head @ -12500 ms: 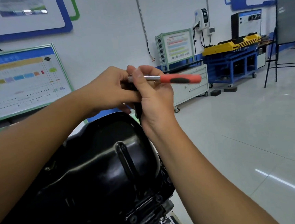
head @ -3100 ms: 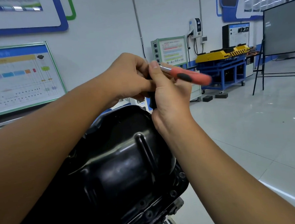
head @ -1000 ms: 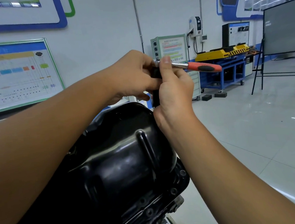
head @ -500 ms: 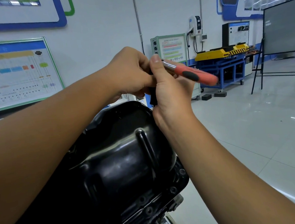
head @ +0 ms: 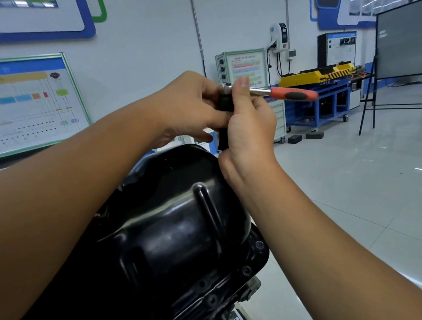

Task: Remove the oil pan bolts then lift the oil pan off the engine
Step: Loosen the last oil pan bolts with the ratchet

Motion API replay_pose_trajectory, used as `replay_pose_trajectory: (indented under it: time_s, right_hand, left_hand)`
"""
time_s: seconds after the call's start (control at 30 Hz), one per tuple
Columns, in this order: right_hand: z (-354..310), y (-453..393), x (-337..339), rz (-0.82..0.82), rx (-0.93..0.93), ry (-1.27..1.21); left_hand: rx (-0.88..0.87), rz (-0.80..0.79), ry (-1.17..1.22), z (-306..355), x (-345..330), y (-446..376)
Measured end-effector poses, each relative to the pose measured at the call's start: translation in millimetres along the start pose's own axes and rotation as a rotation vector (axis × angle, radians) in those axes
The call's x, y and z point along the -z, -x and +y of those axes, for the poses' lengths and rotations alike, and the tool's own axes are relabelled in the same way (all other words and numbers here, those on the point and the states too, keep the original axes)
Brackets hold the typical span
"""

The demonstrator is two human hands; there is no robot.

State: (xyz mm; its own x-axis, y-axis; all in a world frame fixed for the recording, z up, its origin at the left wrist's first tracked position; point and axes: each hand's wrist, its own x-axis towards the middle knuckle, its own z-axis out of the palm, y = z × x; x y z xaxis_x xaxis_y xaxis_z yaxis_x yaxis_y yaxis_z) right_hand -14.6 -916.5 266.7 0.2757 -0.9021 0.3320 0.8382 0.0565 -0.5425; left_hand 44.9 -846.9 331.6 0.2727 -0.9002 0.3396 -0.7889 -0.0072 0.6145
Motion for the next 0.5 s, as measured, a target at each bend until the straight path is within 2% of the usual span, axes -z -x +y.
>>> replay_pose_trajectory:
  time_s: [0.2, 0.37, 0.5]
  right_hand:
    - [1.6, 4.9, -2.4, -0.027, 0.026, -0.004]
    - [-0.4, 0.4, -0.2, 0.002, -0.001, -0.027]
    - [1.3, 0.9, -1.1, -0.024, 0.008, -0.034]
  left_hand:
    - [0.009, 0.132, -0.028, -1.7, -1.8, -1.2]
    - [-0.013, -0.030, -0.006, -1.0, 0.0, 0.6]
    - [-0.011, 0.020, -0.039, -2.0, -1.0, -1.2]
